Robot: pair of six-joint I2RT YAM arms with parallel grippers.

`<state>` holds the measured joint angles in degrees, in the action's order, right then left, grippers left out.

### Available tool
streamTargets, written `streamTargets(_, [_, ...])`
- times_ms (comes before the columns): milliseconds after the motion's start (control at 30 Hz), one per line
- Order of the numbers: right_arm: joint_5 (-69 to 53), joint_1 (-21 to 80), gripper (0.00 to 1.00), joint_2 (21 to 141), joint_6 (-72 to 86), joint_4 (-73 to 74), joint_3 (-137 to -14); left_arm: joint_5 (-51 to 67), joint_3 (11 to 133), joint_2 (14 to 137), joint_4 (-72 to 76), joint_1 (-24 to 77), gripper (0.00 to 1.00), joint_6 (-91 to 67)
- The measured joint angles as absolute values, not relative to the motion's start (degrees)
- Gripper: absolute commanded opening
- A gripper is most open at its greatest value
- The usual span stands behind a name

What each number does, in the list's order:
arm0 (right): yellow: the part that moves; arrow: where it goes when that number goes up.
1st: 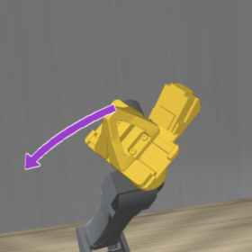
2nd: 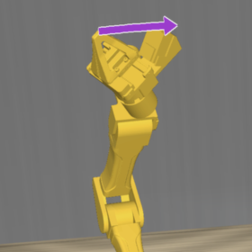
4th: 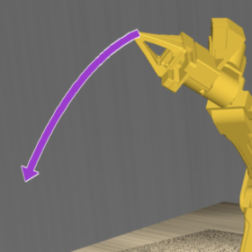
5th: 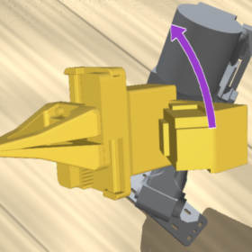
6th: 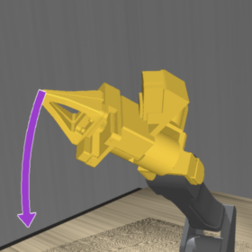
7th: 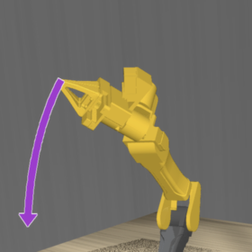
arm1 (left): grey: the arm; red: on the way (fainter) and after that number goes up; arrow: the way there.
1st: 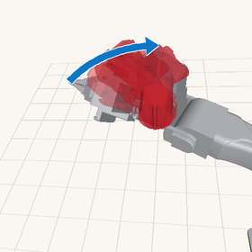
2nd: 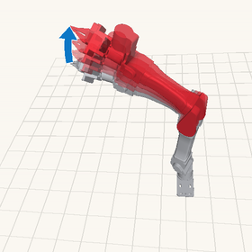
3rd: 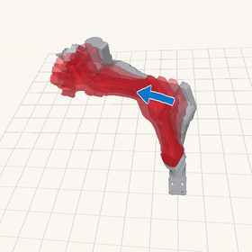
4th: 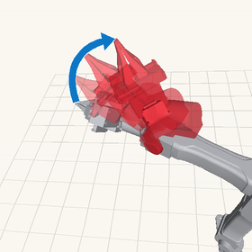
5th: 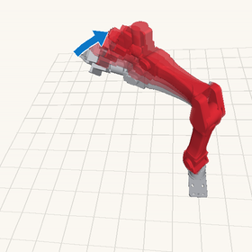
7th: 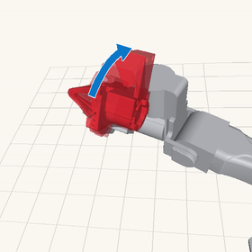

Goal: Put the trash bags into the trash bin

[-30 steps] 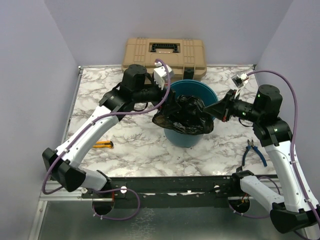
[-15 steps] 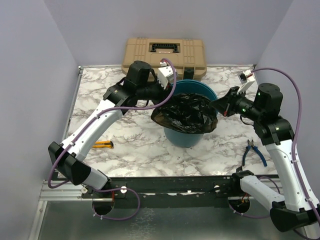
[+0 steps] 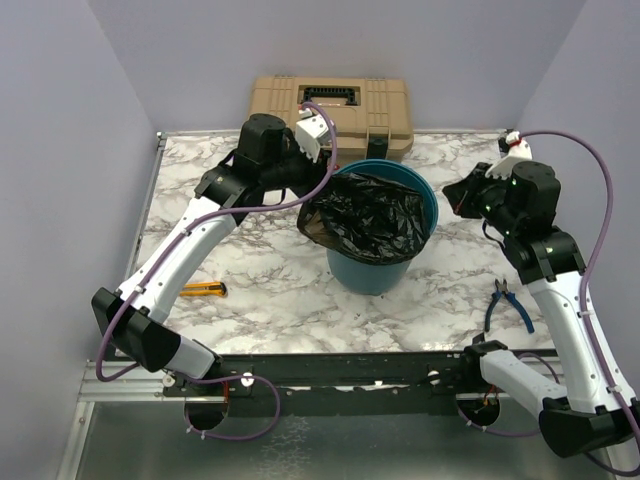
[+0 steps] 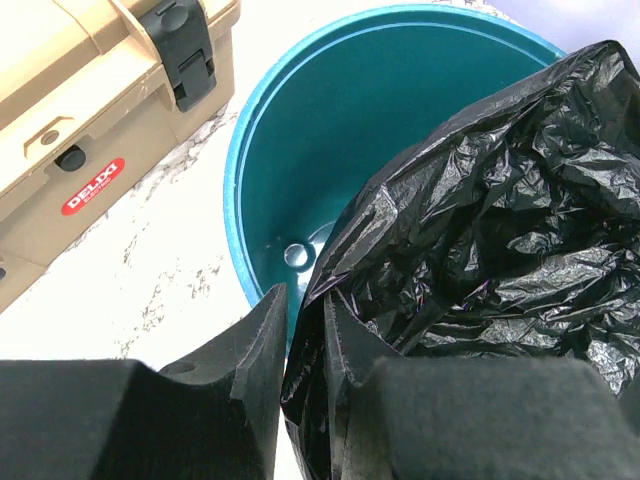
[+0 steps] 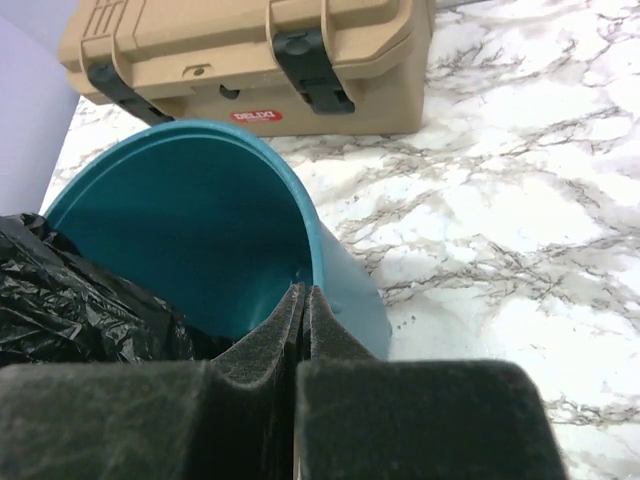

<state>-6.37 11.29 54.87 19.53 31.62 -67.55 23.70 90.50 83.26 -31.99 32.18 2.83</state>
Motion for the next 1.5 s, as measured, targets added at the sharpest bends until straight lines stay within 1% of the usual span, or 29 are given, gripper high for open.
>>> streamTargets(33, [-6.28, 11.29, 0.03, 54.87, 19.46, 31.20, -67.55, 23.77, 90.50, 83.26, -31.90, 32.03, 0.20, 2.76])
streamTargets(67, [-6.92, 11.29, 0.20, 54.92, 19.40, 30.68, -67.55, 23.94, 90.50, 83.26, -31.77, 31.99, 0.17, 2.61])
streamTargets(100, [-8.05, 11.22, 0.34, 54.98, 19.31, 30.04, -67.55, 24.10, 90.50, 83.26, -31.66, 31.99, 0.13, 2.57])
streamTargets(167, [-10.83, 11.20, 0.50, 55.13, 19.05, 28.88, -67.55, 24.99, 90.50, 83.26, -31.38, 31.99, 0.10, 2.39])
streamTargets(200, [-12.32, 11.22, 0.56, 55.20, 18.52, 28.29, -67.55, 25.41, 90.50, 83.26, -31.38, 31.99, 0.10, 2.39])
streamTargets(267, [-15.55, 11.22, 0.61, 55.40, 17.72, 27.90, -67.75, 26.13, 90.50, 83.26, -31.33, 31.99, 0.10, 2.42])
streamTargets(333, [-20.67, 11.22, 0.71, 56.36, 16.75, 27.90, -69.17, 26.74, 90.50, 83.26, -31.33, 31.99, 0.09, 2.42])
streamTargets(367, [-23.46, 11.22, 0.73, 57.19, 16.45, 27.79, -70.28, 27.16, 90.50, 83.26, -31.33, 31.99, 0.08, 2.42])
streamTargets(500, [-34.02, 11.22, 0.78, 60.80, 15.22, 26.50, -73.47, 28.18, 90.50, 83.26, -31.33, 31.99, 0.04, 2.44])
streamTargets(600, [-38.59, 11.25, 0.79, 63.72, 13.23, 26.68, -74.54, 29.10, 90.50, 83.26, -31.33, 31.99, 0.00, 2.44])
streamTargets(733, [-42.35, 11.25, 0.78, 68.05, 9.54, 28.51, -75.26, 30.00, 90.50, 83.26, -31.33, 31.99, 0.00, 2.48])
streamTargets(767, [-43.40, 11.25, 0.75, 69.19, 8.51, 29.52, -75.64, 30.37, 90.50, 83.26, -31.33, 31.99, 0.00, 2.50])
streamTargets(833, [-45.71, 11.25, 0.60, 71.29, 6.55, 30.96, -76.31, 30.98, 90.50, 83.26, -31.33, 31.99, 0.00, 2.57])
streamTargets(867, [-47.11, 11.25, 0.48, 72.20, 5.45, 31.83, -76.73, 31.27, 90.52, 83.26, -31.33, 31.99, 0.00, 2.59])
streamTargets(933, [-49.34, 11.25, 0.17, 73.30, 3.79, 32.84, -77.21, 31.68, 90.52, 83.26, -31.33, 31.99, 0.00, 2.61])
streamTargets(967, [-49.93, 11.25, 0.04, 73.49, 3.36, 33.04, -77.21, 31.75, 90.52, 83.24, -31.31, 31.99, 0.00, 2.61])
streamTargets(1000, [-50.13, 11.25, 0.01, 73.52, 3.16, 33.12, -77.14, 31.77, 90.52, 83.24, -31.31, 31.99, 0.00, 2.63])
streamTargets(1067, [-49.39, 11.25, 0.01, 72.97, 3.95, 32.67, -76.84, 31.66, 90.52, 83.00, -31.35, 31.99, 0.00, 2.68])
streamTargets(1167, [-44.53, 11.25, 0.00, 70.19, 5.89, 31.16, -75.18, 30.59, 90.26, 81.95, -31.22, 31.99, 0.00, 2.94])
streamTargets(1333, [-31.70, 11.35, 0.01, 64.93, 9.50, 29.82, -74.50, 27.73, 89.36, 79.66, -31.27, 31.97, 0.00, 3.86])
streamTargets(1500, [-19.38, 11.44, 0.01, 63.70, 11.57, 29.71, -74.43, 24.38, 88.77, 79.46, -31.40, 31.64, 0.00, 4.38])
